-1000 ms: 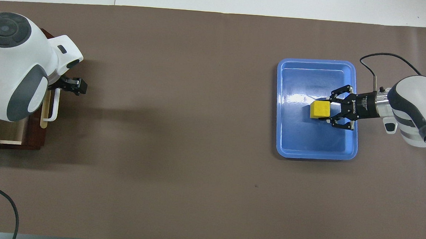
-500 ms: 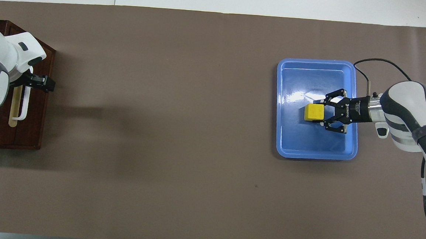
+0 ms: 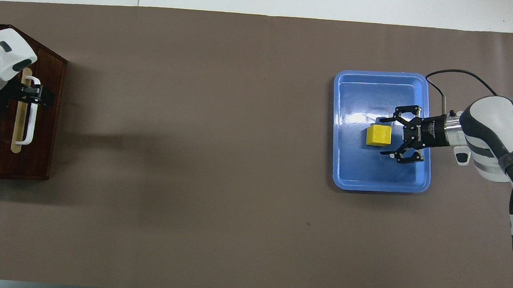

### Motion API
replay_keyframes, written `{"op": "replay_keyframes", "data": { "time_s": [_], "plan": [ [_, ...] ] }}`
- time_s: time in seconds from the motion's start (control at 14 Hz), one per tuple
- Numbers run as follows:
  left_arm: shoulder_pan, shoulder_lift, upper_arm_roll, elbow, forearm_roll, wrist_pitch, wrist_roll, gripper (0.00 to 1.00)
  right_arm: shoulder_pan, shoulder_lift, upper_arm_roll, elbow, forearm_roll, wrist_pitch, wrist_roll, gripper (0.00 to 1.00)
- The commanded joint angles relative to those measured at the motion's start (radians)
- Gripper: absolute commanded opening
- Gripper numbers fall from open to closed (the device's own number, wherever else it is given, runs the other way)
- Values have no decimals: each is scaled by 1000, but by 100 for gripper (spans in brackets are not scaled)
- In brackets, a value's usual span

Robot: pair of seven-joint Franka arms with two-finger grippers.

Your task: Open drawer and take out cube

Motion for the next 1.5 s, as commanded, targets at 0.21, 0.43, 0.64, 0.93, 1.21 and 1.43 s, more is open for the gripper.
{"op": "replay_keyframes", "data": {
  "time_s": [0.21,0.43,0.64,0.93,1.21,1.43],
  "plan": [
    [-9,-159,-6,-2,-158,-293,19,100,34,-197,1,21,-251,-64,77,100],
    [-7,-179,-3,-8,-236,-298,33,100,85,-284,9,88,-486,-153,62,100],
    [-94,-172,66,-5,-236,-301,31,100,97,-314,17,225,-589,-312,-53,100],
    [-99,-164,72,12,-246,-318,33,100,119,-455,18,228,-724,-421,-361,100],
    [-115,-170,66,15,-240,-307,22,100,119,-524,18,225,-766,-480,-590,100],
    [-109,-188,64,11,-240,-307,22,100,119,-525,18,227,-774,-474,-687,100]
  ]
}}
